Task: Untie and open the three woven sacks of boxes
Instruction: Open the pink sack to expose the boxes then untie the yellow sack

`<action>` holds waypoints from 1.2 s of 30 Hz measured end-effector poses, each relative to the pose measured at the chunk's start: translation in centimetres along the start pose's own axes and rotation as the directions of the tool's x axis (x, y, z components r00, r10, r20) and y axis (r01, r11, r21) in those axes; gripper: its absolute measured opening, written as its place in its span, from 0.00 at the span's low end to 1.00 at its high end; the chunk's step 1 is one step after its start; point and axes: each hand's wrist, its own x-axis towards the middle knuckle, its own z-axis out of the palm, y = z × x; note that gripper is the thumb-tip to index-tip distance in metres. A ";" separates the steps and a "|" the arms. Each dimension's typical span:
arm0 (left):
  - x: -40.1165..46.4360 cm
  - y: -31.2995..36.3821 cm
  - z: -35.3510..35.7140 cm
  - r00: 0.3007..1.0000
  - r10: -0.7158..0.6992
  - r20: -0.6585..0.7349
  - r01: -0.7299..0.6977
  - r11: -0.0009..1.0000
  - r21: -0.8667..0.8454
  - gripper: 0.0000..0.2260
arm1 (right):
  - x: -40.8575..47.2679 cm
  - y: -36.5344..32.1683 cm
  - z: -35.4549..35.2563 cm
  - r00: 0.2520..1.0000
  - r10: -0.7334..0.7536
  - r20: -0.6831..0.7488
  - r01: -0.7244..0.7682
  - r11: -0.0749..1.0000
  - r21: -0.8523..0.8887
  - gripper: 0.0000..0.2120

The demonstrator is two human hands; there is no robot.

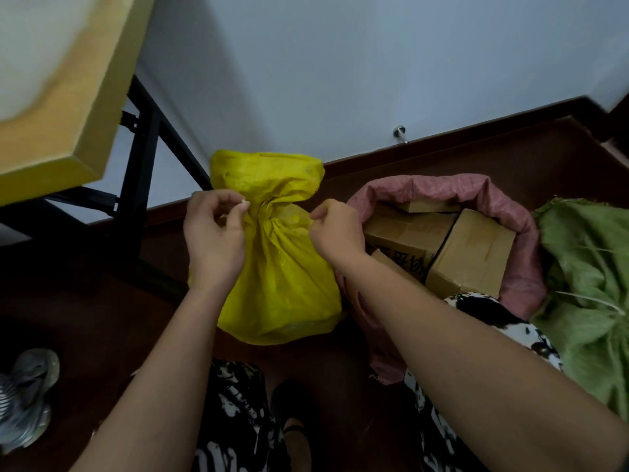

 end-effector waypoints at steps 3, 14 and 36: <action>-0.9 2.4 -0.3 0.998 0.054 0.032 -0.052 0.996 -0.070 0.05 | -1.5 -0.7 -1.9 0.995 -0.100 0.015 0.098 0.989 0.107 0.10; -1.7 13.5 -0.8 0.985 -0.071 0.158 0.131 0.903 -0.409 0.08 | -4.9 -4.6 -14.5 0.950 -0.075 0.304 -0.112 0.826 0.553 0.08; 4.4 23.7 -17.1 0.890 -0.004 -0.456 -0.170 0.925 -0.340 0.12 | -10.6 -28.0 -21.3 0.931 -0.364 -0.004 0.221 0.557 0.801 0.04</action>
